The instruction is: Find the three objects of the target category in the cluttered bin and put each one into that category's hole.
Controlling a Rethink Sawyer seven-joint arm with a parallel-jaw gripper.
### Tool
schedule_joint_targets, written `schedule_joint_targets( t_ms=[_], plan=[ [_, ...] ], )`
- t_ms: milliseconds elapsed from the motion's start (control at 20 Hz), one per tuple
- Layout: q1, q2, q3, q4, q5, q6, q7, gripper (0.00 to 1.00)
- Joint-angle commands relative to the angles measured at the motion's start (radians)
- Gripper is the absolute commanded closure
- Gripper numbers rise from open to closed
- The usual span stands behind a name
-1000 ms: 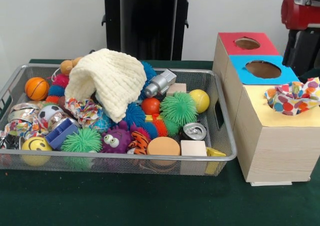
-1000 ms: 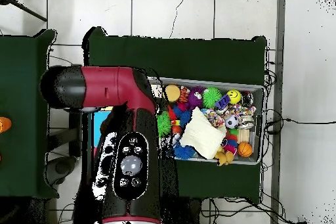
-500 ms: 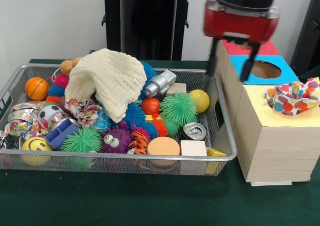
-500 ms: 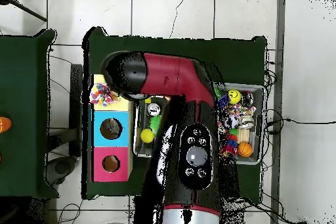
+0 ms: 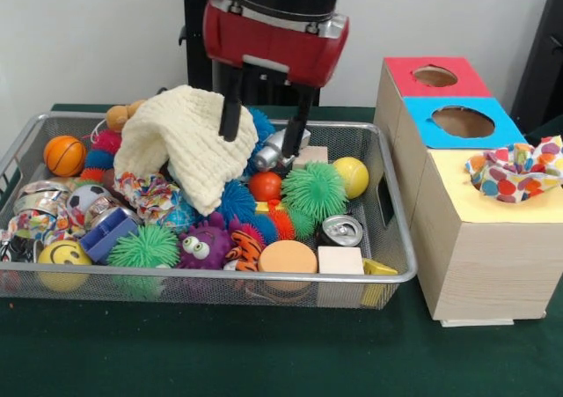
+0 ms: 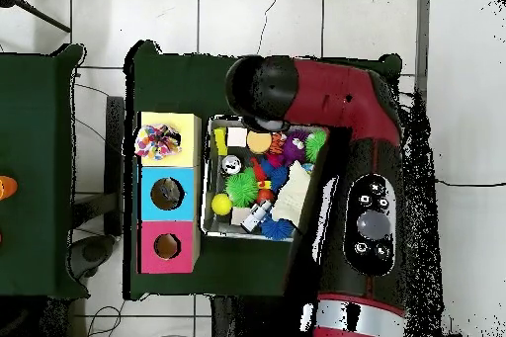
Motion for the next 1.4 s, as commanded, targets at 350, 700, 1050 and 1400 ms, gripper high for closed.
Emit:
schedule_joint_targets(
  t_ms=[350, 700, 1050, 1400],
  plan=[
    [-0.055, 0.074, 0.157, 0.009, -0.087, 0.139, -0.235, 0.0],
    [-0.082, 0.066, 0.17, 0.112, -0.092, 0.024, -0.21, 0.0],
    [-0.177, 0.05, 0.22, 0.045, -0.156, 0.053, -0.372, 0.0],
    [-0.251, 0.077, 0.285, -0.023, -0.204, 0.079, -0.444, 0.0]
  ],
)
